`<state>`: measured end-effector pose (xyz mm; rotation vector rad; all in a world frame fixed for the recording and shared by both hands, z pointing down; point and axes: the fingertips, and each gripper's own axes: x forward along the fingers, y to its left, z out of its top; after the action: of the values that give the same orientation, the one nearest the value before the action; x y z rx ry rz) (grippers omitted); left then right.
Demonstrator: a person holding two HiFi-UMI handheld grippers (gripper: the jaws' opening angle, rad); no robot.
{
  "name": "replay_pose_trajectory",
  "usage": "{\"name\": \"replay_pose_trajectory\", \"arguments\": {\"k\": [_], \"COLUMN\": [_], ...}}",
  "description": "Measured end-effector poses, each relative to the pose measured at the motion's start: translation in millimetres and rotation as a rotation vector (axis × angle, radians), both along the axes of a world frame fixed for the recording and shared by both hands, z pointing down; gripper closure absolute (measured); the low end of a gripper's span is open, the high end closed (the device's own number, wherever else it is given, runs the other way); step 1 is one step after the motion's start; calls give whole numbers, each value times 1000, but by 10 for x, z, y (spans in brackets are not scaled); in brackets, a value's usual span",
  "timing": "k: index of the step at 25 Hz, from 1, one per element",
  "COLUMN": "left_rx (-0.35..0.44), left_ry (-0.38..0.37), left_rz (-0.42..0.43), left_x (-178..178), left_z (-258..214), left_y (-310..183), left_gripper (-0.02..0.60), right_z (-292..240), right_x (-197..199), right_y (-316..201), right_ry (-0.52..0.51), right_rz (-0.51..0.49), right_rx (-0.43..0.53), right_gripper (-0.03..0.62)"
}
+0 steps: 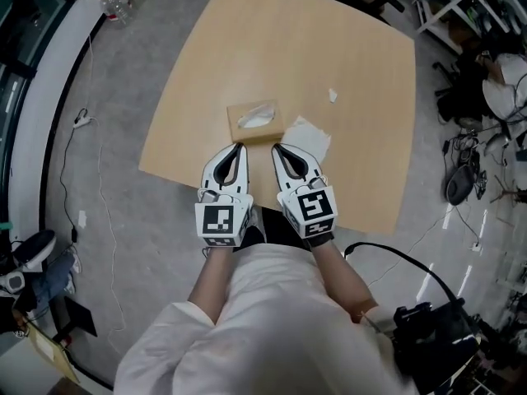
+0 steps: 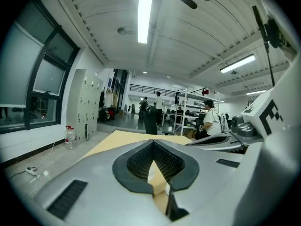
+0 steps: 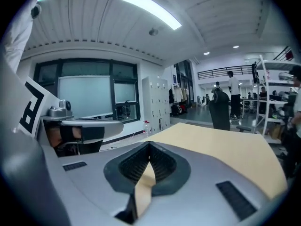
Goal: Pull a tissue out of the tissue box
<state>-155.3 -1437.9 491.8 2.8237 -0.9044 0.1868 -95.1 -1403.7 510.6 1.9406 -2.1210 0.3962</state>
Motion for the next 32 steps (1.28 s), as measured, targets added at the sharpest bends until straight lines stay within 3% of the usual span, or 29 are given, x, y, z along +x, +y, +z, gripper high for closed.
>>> {"name": "replay_pose_trajectory", "arguments": {"k": [9, 19, 24, 32], "left_rx": [-89, -130, -158, -173], "left_ry": [-39, -97, -110, -119], "left_rz": [9, -2, 6, -1], "left_x": [346, 513, 563, 575], "left_z": [425, 835, 1004, 1116], "left_y": [-416, -813, -848, -888], "left_gripper": [580, 580, 580, 580], "right_z": [506, 1032, 1228, 1460], "right_x": [332, 732, 800, 779], "right_y": [-566, -942, -1081, -1227], "right_ry": [9, -15, -20, -14], "right_rz": [-26, 34, 28, 8], "right_rx": [-105, -220, -238, -279], "right_gripper": [592, 589, 500, 497]}}
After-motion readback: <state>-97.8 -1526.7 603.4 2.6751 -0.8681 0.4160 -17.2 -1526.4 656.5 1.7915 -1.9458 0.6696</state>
